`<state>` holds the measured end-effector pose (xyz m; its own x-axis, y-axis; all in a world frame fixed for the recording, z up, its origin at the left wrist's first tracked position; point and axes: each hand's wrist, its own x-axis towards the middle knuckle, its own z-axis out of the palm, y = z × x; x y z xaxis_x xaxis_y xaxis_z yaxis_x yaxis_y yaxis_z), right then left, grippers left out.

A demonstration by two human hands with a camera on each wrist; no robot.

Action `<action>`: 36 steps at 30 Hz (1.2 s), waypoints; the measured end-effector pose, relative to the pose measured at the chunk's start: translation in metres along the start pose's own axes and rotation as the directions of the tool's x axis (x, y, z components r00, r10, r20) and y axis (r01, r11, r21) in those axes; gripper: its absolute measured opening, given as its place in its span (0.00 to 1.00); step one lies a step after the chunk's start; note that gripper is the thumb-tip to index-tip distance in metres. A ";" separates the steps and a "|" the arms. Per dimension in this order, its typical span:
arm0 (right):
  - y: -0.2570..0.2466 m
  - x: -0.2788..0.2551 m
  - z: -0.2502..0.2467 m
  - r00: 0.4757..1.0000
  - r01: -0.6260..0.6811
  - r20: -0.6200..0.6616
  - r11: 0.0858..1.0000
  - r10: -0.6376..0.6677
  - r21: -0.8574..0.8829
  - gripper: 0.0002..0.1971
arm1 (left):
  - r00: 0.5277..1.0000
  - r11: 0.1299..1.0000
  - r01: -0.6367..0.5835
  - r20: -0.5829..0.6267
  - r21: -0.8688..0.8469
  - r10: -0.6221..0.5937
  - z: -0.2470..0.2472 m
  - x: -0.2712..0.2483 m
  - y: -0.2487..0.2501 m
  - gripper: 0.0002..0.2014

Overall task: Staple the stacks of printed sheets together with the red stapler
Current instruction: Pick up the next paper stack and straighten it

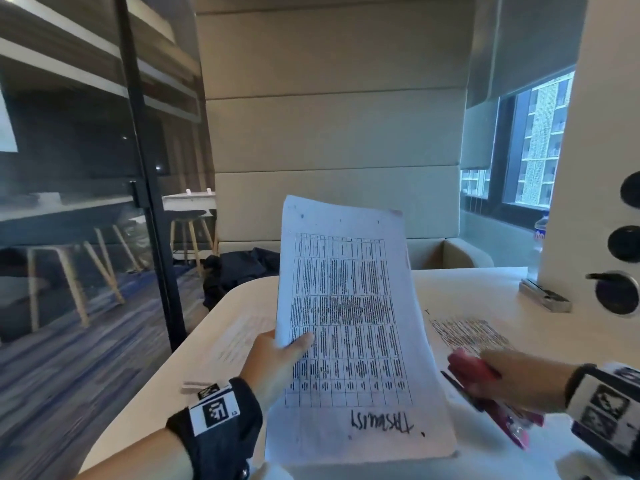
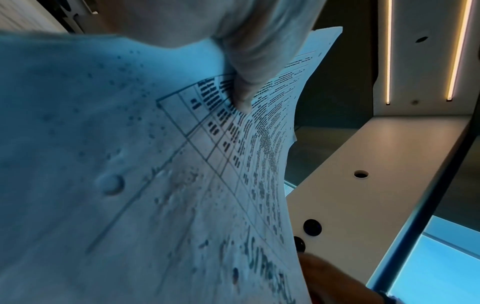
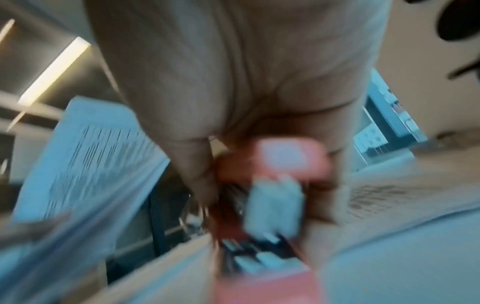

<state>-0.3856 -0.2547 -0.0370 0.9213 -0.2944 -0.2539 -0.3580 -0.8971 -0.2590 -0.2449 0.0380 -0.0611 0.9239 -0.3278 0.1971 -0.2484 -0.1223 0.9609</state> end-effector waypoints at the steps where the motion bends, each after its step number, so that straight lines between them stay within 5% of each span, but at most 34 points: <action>1: -0.006 -0.002 -0.008 0.997 0.048 -0.075 0.977 -0.033 0.207 0.12 | 1.000 1.000 -0.002 0.005 -0.004 0.002 0.000 0.000 -0.002 0.07; 3: -0.020 -0.005 -0.030 0.931 0.159 -0.364 0.874 0.021 0.458 0.18 | 1.000 1.000 0.002 0.017 0.006 -0.002 0.000 0.000 -0.004 0.09; 6: -0.051 -0.012 -0.065 0.647 0.483 -0.747 0.674 0.155 0.558 0.23 | 1.000 1.000 -0.002 0.016 -0.015 0.002 0.003 -0.003 0.001 0.12; 9: -0.083 -0.015 -0.098 0.361 0.892 -0.924 0.243 0.126 0.382 0.06 | 0.998 0.999 -0.020 0.062 -0.028 0.021 0.009 -0.010 0.004 0.15; 12: -0.110 -0.005 -0.117 0.199 0.967 -0.976 0.144 0.089 0.211 0.06 | 0.989 0.999 -0.034 0.140 -0.022 0.036 0.017 -0.019 0.008 0.21; 15: -0.140 -0.002 -0.116 0.209 0.962 -0.962 0.138 0.173 0.234 0.03 | 0.972 0.999 -0.045 0.230 -0.015 0.048 0.023 -0.021 0.008 0.21; 20: -0.162 0.011 -0.102 0.202 0.928 -0.952 0.264 0.231 0.262 0.09 | 0.939 0.997 -0.069 0.335 -0.036 0.077 0.030 -0.024 0.011 0.40; 26: -0.172 0.016 -0.102 0.229 0.895 -0.935 0.319 0.270 0.312 0.24 | 0.942 0.992 -0.123 0.316 0.014 0.112 0.033 -0.038 0.021 0.26; 31: -0.170 0.014 -0.109 0.331 0.890 -0.927 0.268 0.177 0.369 0.22 | 0.935 0.994 -0.109 0.340 0.008 0.100 0.032 -0.032 0.018 0.25; 34: -0.156 0.011 -0.121 0.321 0.894 -0.921 0.251 0.219 0.371 0.17 | 0.927 0.988 -0.133 0.362 0.076 0.096 0.028 -0.033 0.018 0.28; 36: -0.143 0.012 -0.130 0.300 0.856 -0.900 0.328 0.316 0.400 0.15 | 0.932 0.986 -0.111 0.357 0.126 0.060 0.022 -0.034 0.020 0.27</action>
<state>-0.3040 -0.1727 0.1183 0.2991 -0.6686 0.6808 0.6105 -0.4143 -0.6750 -0.2873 0.0256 -0.0532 0.7428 -0.6470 0.1718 -0.3842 -0.2019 0.9009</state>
